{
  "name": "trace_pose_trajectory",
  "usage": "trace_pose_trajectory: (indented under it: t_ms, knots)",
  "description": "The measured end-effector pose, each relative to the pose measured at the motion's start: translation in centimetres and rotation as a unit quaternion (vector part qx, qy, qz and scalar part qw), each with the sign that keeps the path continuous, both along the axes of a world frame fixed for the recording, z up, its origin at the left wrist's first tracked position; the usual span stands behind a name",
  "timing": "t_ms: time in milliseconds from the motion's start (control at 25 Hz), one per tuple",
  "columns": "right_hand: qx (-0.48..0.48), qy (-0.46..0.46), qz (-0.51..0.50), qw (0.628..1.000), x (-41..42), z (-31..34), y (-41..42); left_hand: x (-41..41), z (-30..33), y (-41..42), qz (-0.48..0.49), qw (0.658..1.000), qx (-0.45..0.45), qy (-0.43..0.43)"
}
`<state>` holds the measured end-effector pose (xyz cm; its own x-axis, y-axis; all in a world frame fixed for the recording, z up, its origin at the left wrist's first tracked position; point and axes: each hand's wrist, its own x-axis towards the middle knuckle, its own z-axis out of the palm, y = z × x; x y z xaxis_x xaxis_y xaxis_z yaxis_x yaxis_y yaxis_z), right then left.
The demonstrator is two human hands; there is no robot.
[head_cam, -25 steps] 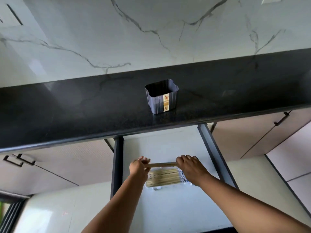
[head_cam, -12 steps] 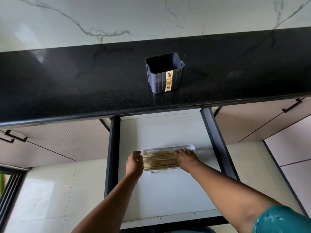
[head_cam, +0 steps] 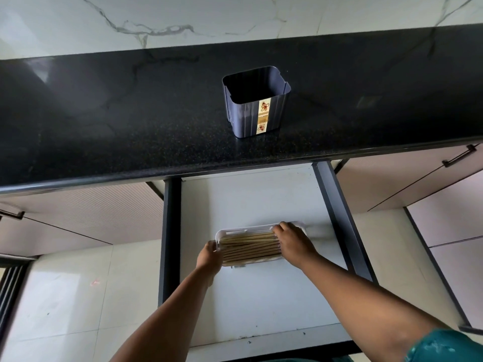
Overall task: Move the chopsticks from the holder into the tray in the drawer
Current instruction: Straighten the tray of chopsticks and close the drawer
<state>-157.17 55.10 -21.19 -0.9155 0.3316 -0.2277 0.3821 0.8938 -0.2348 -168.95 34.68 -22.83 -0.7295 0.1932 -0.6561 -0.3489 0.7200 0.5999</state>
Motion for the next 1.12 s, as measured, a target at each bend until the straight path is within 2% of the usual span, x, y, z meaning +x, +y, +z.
trace_pose_trajectory:
  t_ms: [120, 160, 200, 240, 280, 360, 440, 480, 560, 680, 760, 800, 880, 920, 960, 1000, 1040, 1080, 1120]
  knots:
    - [-0.083, 0.15, -0.218, 0.961, 1.9, 0.3, 1.2, 0.0, 0.6, 0.3, 0.031, 0.999, 0.001, 0.025]
    - [-0.074, 0.163, -0.233, 0.956, 2.4, 0.5, 1.6, 0.1, 0.9, 0.4, 0.033, 0.999, -0.001, 0.037]
    - [-0.053, 0.153, -0.203, 0.966, 2.9, 0.6, 1.9, 0.3, 1.0, 0.4, 0.013, 0.997, -0.019, 0.079]
    - [-0.035, 0.126, -0.141, 0.981, 3.1, 0.6, 2.1, 0.6, 1.0, 0.2, -0.033, 0.985, -0.052, 0.162]
    - [-0.029, 0.085, -0.074, 0.993, 3.1, 0.6, 2.0, 0.9, 1.0, 0.0, -0.095, 0.955, -0.076, 0.269]
    - [-0.042, -0.037, 0.037, 0.998, 2.8, 0.5, 1.4, 1.6, 1.0, -0.2, -0.268, 0.848, -0.037, 0.456]
    - [-0.035, -0.144, 0.112, 0.983, 2.6, -0.2, 0.8, 2.7, 0.6, -0.1, -0.431, 0.729, 0.018, 0.532]
    - [-0.02, -0.172, 0.138, 0.975, 2.4, -0.6, 0.7, 3.4, 0.4, 0.1, -0.485, 0.714, 0.004, 0.505]
    - [-0.004, -0.198, 0.146, 0.969, 2.0, -1.0, 0.8, 4.4, -0.1, 0.7, -0.538, 0.736, -0.097, 0.399]
    - [0.036, -0.202, 0.146, 0.968, 1.7, -1.1, 0.7, 4.2, -0.9, 1.9, -0.505, 0.796, -0.204, 0.264]
    - [0.027, -0.165, 0.145, 0.975, 2.4, -1.0, 0.7, 3.1, -0.3, 2.0, -0.5, 0.8, -0.224, 0.246]
    - [0.006, -0.118, 0.121, 0.986, 3.1, -0.9, 0.6, 2.8, 0.2, 1.7, -0.499, 0.801, -0.199, 0.263]
    - [-0.038, 0.052, -0.003, 0.998, 4.3, -0.5, 0.4, 2.6, 1.2, 0.6, -0.478, 0.803, -0.101, 0.341]
    - [-0.045, 0.138, -0.101, 0.984, 4.8, -0.6, 0.7, 2.7, 1.6, 0.1, -0.425, 0.821, -0.062, 0.376]
    - [-0.064, 0.191, -0.219, 0.955, 5.1, -0.9, 1.1, 2.9, 1.8, -0.2, -0.319, 0.86, -0.048, 0.396]
    - [-0.109, 0.2, -0.329, 0.917, 5.2, -1.2, 1.9, 2.8, 1.7, -0.1, -0.155, 0.918, -0.043, 0.362]
    - [-0.176, 0.168, -0.418, 0.875, 5.0, -1.3, 2.9, 2.4, 2.0, 0.2, 0.029, 0.964, -0.037, 0.261]
    - [-0.256, 0.12, -0.486, 0.827, 4.7, -1.5, 3.9, 1.8, 2.1, 0.4, 0.179, 0.976, -0.005, 0.123]
    - [-0.345, 0.089, -0.539, 0.764, 4.3, -1.5, 4.6, 1.3, 1.9, 0.7, 0.267, 0.962, 0.05, -0.001]
